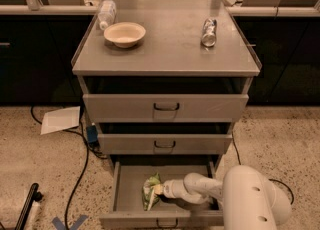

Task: Pick green jalapeno chip bag from bottom drawer and place on counter

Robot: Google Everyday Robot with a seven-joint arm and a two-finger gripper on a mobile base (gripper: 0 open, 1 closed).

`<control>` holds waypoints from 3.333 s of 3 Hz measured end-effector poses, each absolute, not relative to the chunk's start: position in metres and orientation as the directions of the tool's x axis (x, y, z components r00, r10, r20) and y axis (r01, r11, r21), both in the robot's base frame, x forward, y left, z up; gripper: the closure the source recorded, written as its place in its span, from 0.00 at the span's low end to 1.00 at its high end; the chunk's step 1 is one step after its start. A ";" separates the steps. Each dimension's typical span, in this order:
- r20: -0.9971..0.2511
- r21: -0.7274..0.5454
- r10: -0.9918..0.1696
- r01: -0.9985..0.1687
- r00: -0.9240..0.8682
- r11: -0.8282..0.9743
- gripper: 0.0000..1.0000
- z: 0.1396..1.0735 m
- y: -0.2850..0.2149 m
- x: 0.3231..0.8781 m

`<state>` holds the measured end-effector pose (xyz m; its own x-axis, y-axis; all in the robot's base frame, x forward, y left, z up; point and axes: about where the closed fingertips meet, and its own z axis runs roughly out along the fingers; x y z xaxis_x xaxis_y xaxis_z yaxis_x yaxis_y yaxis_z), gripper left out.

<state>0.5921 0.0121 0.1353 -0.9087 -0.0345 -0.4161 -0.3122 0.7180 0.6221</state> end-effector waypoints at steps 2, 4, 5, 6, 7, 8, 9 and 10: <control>-0.439 0.675 -0.070 -0.380 -0.896 0.632 1.00 0.198 -0.018 0.581; -0.549 0.660 -0.111 -0.511 -0.828 0.551 1.00 0.332 -0.054 0.572; -0.549 0.660 -0.112 -0.511 -0.828 0.551 1.00 0.332 -0.054 0.572; -0.568 0.655 -0.131 -0.543 -0.812 0.525 1.00 0.354 -0.046 0.564; -0.668 0.580 -0.138 -0.628 -0.731 0.519 1.00 0.425 -0.045 0.554; -0.768 0.468 -0.160 -0.713 -0.621 0.522 1.00 0.526 -0.033 0.527; -0.855 0.347 -0.170 -0.785 -0.490 0.513 1.00 0.616 -0.033 0.513; -0.855 0.347 -0.170 -0.785 -0.489 0.513 1.00 0.616 -0.033 0.513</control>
Offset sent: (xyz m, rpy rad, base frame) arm -0.0199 -0.0721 0.1371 0.1869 -0.0377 0.1584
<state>0.5128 -0.0334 0.6165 -0.4894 -0.1702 -0.8553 -0.7849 0.5133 0.3470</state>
